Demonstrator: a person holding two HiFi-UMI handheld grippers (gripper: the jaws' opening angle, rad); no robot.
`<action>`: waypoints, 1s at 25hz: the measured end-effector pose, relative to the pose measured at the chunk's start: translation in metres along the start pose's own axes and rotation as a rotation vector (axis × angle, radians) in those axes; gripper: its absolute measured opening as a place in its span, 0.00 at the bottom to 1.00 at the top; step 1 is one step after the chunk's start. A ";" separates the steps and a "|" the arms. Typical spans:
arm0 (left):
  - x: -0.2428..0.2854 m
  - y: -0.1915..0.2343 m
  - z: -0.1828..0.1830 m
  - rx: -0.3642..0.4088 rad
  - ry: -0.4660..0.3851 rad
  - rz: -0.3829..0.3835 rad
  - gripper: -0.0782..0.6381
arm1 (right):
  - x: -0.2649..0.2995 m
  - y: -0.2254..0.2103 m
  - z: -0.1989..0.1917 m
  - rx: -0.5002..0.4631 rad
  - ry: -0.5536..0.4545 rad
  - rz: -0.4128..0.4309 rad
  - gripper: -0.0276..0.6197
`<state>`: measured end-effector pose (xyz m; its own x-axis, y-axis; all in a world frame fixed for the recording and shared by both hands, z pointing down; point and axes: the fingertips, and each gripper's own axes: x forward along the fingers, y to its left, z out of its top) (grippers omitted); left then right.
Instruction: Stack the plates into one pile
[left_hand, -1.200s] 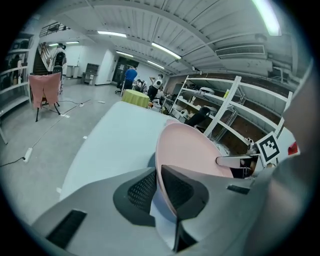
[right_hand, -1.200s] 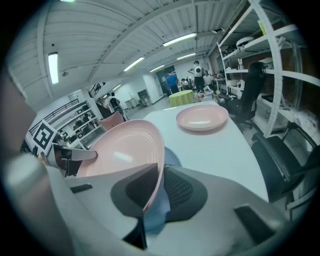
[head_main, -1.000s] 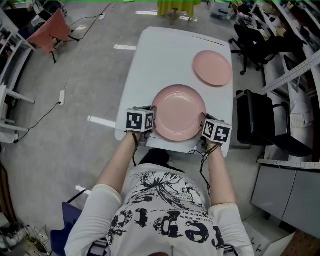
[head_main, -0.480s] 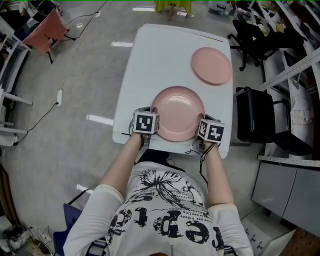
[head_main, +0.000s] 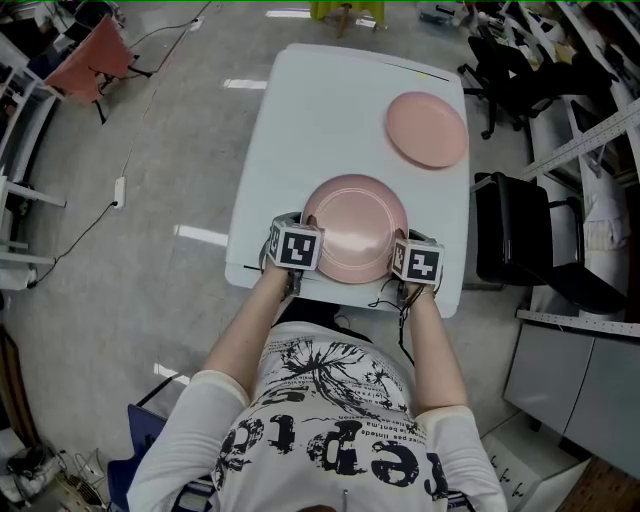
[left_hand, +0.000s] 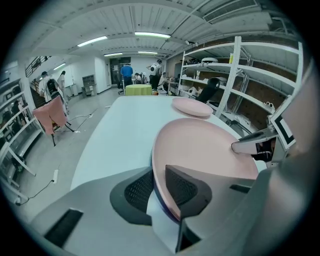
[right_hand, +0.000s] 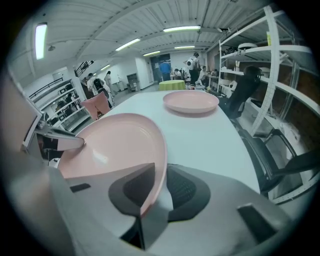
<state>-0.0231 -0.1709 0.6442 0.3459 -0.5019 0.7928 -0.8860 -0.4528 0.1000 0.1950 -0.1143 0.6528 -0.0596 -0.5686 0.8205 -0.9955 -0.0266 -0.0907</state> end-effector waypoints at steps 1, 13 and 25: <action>0.000 -0.001 0.000 0.009 0.000 0.009 0.24 | 0.000 0.000 0.000 -0.004 -0.001 0.000 0.17; 0.004 -0.007 0.004 0.022 -0.030 0.032 0.43 | -0.001 0.001 0.002 -0.016 -0.010 -0.007 0.17; -0.008 -0.010 0.004 -0.047 -0.063 0.006 0.61 | -0.012 0.001 0.007 -0.038 -0.087 0.011 0.28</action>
<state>-0.0157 -0.1652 0.6349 0.3581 -0.5506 0.7541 -0.9012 -0.4150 0.1250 0.1949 -0.1134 0.6389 -0.0652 -0.6380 0.7672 -0.9970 0.0099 -0.0765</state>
